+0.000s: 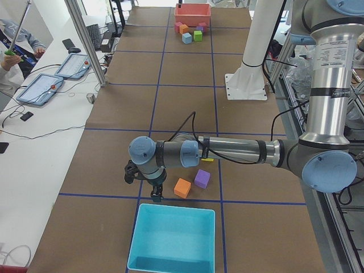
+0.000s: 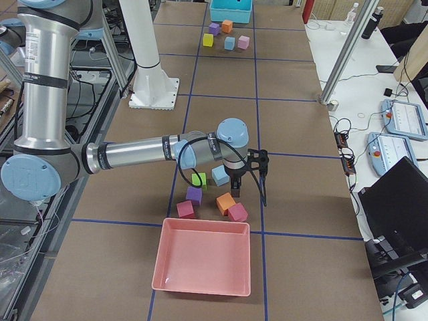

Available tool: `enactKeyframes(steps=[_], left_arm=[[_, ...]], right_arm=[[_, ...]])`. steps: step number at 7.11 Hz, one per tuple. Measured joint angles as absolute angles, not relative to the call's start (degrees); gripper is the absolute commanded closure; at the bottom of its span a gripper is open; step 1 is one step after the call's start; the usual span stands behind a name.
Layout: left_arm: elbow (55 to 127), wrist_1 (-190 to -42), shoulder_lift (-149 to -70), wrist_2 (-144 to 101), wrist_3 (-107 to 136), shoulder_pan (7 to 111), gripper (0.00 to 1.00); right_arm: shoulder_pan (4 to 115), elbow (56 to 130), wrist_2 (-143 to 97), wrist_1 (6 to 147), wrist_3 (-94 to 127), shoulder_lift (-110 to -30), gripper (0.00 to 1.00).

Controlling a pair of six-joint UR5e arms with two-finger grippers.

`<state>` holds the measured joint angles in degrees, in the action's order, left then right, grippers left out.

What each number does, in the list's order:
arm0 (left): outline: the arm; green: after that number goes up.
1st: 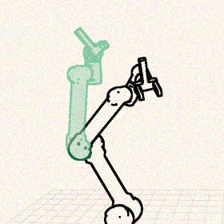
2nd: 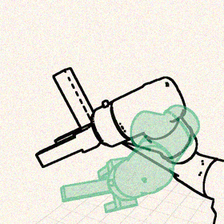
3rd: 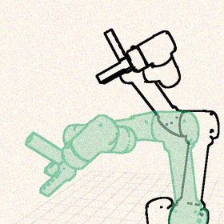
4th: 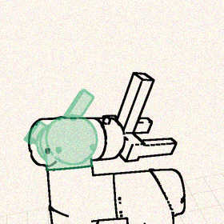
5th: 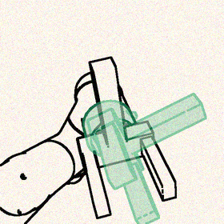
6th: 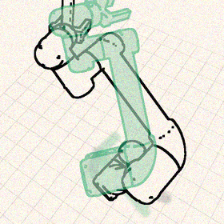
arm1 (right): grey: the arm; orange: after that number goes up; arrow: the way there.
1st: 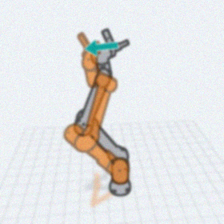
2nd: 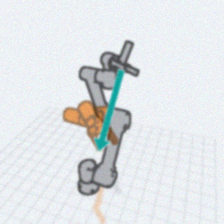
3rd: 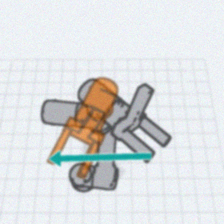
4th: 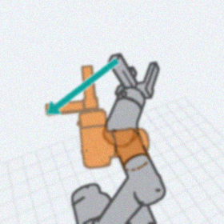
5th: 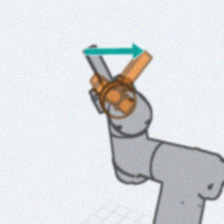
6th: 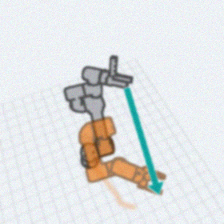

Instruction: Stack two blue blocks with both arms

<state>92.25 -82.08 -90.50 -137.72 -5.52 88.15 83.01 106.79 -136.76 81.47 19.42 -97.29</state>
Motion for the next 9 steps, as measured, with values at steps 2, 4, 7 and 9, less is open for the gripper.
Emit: enactKeyframes(steps=[2,4,7,9], left_arm=[[92.3,-82.1,-90.6,-137.7,-5.4,88.2,0.01],[93.0,-82.2,-90.9,-137.8,-3.1,88.1,0.0],[97.3,-82.9,-92.1,-138.3,6.1,87.1,0.0],[99.7,-83.3,-94.0,-138.7,13.5,82.6,0.0]], right_arm=[[83.0,107.0,-136.7,81.1,19.4,-97.6,0.0],[82.7,107.9,-135.7,80.8,19.4,-97.0,0.0],[79.7,108.8,-132.6,80.6,19.4,-95.9,0.0],[74.9,109.1,-132.4,79.2,19.4,-95.8,0.0]])
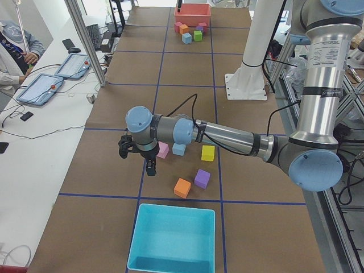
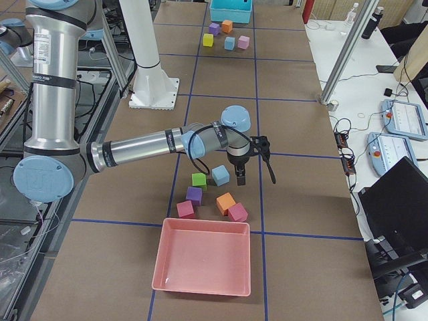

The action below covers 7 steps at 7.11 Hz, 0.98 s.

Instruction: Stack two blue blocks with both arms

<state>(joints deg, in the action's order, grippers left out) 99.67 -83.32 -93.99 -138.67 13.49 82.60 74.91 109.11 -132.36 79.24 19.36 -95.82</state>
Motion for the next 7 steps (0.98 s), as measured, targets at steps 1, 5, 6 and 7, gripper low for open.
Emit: enactKeyframes(steps=[1,5,6,7], left_arm=[[100.5,-84.2,-94.4,-138.6,16.3,80.2,0.0],[101.4,-95.0,-93.8,-137.9,31.4,70.9,0.01],[101.4,-97.8,-93.5,-137.2,34.9,68.8,0.01],[101.4,-100.4,-93.3,-135.9,37.7,66.7,0.01]], right_arm=[[72.2,109.1,-132.1,78.2,19.4,-95.8,0.0],[67.2,108.9,-131.9,73.4,20.1,-96.4,0.0],[67.0,108.7,-131.9,72.0,20.2,-96.9,0.0],[66.2,108.6,-131.6,71.5,20.4,-97.1,0.0]])
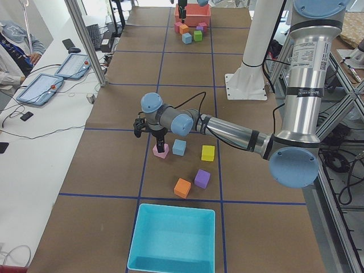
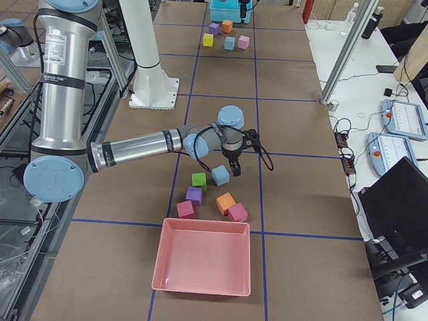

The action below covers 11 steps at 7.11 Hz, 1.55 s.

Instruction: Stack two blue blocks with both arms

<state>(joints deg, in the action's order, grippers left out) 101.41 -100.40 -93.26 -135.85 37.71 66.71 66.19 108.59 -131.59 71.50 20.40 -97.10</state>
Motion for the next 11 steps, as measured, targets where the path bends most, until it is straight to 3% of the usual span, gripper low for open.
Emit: enactKeyframes(steps=[6,11], left_arm=[[101.2,-107.3,-90.8,-134.7,40.9,64.0,0.01],[101.2,-107.4,-90.7,-134.7,41.0,63.9,0.01]], right_arm=[[60.2,108.5,-128.3,70.9,29.8,-96.3,0.02],[54.8,104.7,-123.6,62.4,27.5,-97.3,0.02]])
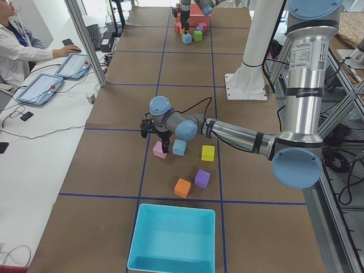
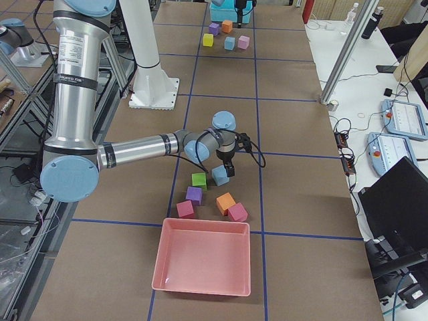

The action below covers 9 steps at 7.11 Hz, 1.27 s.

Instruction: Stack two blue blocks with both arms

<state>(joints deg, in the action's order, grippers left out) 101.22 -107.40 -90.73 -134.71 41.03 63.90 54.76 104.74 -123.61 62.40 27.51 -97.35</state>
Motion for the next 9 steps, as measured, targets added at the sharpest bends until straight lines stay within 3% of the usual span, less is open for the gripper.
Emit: enactKeyframes(steps=[9], left_arm=[[101.1,-107.4,-90.7,-134.9,41.0,63.9,0.01]], right_arm=[[52.2,103.0,-122.7,61.3,26.0,-97.5,0.06]])
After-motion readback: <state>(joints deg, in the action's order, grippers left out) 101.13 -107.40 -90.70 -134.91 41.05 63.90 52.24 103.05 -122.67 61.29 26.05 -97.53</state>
